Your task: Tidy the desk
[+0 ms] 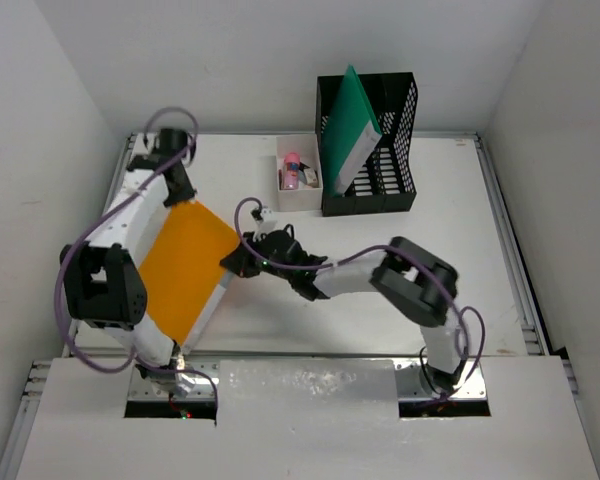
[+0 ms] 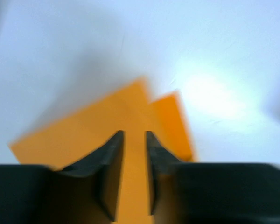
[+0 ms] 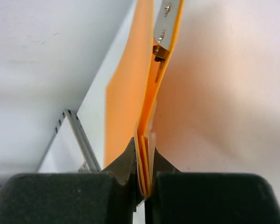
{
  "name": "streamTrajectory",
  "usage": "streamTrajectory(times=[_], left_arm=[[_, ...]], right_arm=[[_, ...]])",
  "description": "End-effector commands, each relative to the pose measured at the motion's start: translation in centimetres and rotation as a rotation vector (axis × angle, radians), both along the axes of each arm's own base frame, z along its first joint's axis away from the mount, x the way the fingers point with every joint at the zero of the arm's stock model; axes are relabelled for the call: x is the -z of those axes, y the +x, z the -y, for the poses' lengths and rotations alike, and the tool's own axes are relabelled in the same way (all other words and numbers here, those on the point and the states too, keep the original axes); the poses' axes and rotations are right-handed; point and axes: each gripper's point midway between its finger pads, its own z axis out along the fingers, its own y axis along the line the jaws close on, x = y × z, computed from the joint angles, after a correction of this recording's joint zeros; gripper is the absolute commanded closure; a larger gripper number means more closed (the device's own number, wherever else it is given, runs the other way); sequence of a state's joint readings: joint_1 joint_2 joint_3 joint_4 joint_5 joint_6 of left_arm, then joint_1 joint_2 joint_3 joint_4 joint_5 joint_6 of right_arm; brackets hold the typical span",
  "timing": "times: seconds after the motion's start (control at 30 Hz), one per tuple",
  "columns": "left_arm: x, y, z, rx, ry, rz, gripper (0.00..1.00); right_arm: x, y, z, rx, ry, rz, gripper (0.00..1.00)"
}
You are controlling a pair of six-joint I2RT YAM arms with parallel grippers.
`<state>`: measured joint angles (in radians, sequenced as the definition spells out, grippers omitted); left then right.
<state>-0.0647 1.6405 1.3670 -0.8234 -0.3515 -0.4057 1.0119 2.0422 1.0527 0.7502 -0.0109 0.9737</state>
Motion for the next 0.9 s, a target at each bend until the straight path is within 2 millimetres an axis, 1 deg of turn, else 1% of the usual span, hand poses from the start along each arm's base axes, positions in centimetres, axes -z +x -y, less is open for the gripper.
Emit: streamTrajectory(times=[0.0,0.03,0.07,0.1,0.13,0.17,0.2,0.23,0.27,0.3,0.33,0.37,0.4,0.43,0.47,0.5,0.53,0.57,0.6,0.63,0.67,0.7,0.73,0.77,0.8,0.83,0.87], left_arm=[[-15.2,1.2,-0.5,-0.009,0.018,0.348,0.72],[-18.0,0.7,-0.7,-0.016,0.019,0.417,0.68],[-20.8,0.5,-0.9,-0.023,0.019,0.491,0.61],[-22.2,0.1,-1.1,-0.031,0.023,0.53,0.59],[-24.0,-0.7,-1.4,-0.044,0.032,0.591,0.57],[-24.4,-1.1,-1.7,-0.053,0.04,0.604,0.55],[-24.5,-1.4,-1.7,-0.054,0.039,0.61,0.54],[-24.7,-1.9,-1.9,-0.063,0.043,0.619,0.54],[-23.9,-2.0,-1.8,-0.06,0.042,0.603,0.54],[-23.4,-2.1,-1.8,-0.06,0.04,0.594,0.54],[-22.9,-2.3,-1.6,-0.06,0.03,0.592,0.54],[-21.4,-2.2,-1.5,-0.057,0.026,0.563,0.54],[-20.9,-2.2,-1.2,-0.045,0.012,0.558,0.54],[-20.3,-2.3,-1.1,-0.048,0.003,0.554,0.55],[-19.1,-2.2,-0.9,-0.044,-0.003,0.537,0.55],[-18.6,-2.2,-0.9,-0.043,-0.006,0.529,0.55],[-18.3,-2.1,-0.9,-0.043,-0.008,0.527,0.56],[-17.8,-2.2,-0.9,-0.043,-0.003,0.515,0.56],[-17.8,-2.2,-1.0,-0.044,0.001,0.513,0.56],[-17.8,-2.3,-1.3,-0.051,0.019,0.512,0.56],[-18.2,-2.3,-1.6,-0.059,0.03,0.519,0.56],[-18.5,-2.4,-1.8,-0.065,0.041,0.523,0.56],[-19.0,-2.6,-2.7,-0.094,0.076,0.53,0.56],[-20.0,-2.9,-3.2,-0.114,0.095,0.544,0.56],[-20.5,-3.1,-3.6,-0.134,0.114,0.553,0.55],[-21.3,-3.7,-4.6,-0.171,0.156,0.568,0.55],[-22.1,-4.0,-5.1,-0.194,0.177,0.584,0.53]], right_arm=[[-6.1,-0.9,1.8,-0.103,-0.118,0.272,1.0],[-8.7,-0.9,2.0,-0.105,-0.105,0.316,1.0],[-8.5,-1.1,2.5,-0.131,-0.168,0.34,1.0],[-9.4,-1.2,2.5,-0.154,-0.18,0.364,1.0],[-11.4,-1.0,2.0,-0.166,-0.175,0.4,1.0],[-11.6,-1.3,2.4,-0.202,-0.227,0.422,1.0],[-12.4,-1.3,2.4,-0.215,-0.238,0.443,1.0],[-14.4,-1.0,2.1,-0.215,-0.231,0.474,1.0],[-14.5,-1.1,2.6,-0.235,-0.273,0.49,1.0],[-15.4,-1.0,2.6,-0.241,-0.283,0.509,1.0],[-17.2,-0.5,2.6,-0.222,-0.282,0.537,1.0],[-17.9,-0.5,3.2,-0.224,-0.313,0.563,1.0],[-19.8,0.3,3.5,-0.18,-0.316,0.601,1.0],[-20.4,0.4,3.9,-0.17,-0.336,0.614,1.0],[-20.7,1.0,4.7,-0.147,-0.383,0.633,1.0],[-21.6,1.5,5.5,-0.11,-0.407,0.654,1.0],[-23.0,2.1,6.0,-0.069,-0.421,0.677,1.0],[-23.1,3.1,7.4,-0.003,-0.491,0.688,1.0],[-23.9,3.6,8.3,0.039,-0.511,0.701,1.0],[-24.1,4.1,9.1,0.075,-0.538,0.711,1.0],[-24.4,5.0,10.5,0.15,-0.587,0.72,1.0],[-24.5,5.4,11.3,0.184,-0.608,0.722,1.0],[-24.4,5.8,12.5,0.223,-0.628,0.716,1.0],[-24.6,6.2,13.6,0.276,-0.648,0.708,1.0],[-24.5,6.5,14.4,0.304,-0.656,0.697,1.0],[-23.8,7.0,15.5,0.331,-0.678,0.678,1.0],[-24.4,7.1,16.6,0.377,-0.67,0.669,1.0]])
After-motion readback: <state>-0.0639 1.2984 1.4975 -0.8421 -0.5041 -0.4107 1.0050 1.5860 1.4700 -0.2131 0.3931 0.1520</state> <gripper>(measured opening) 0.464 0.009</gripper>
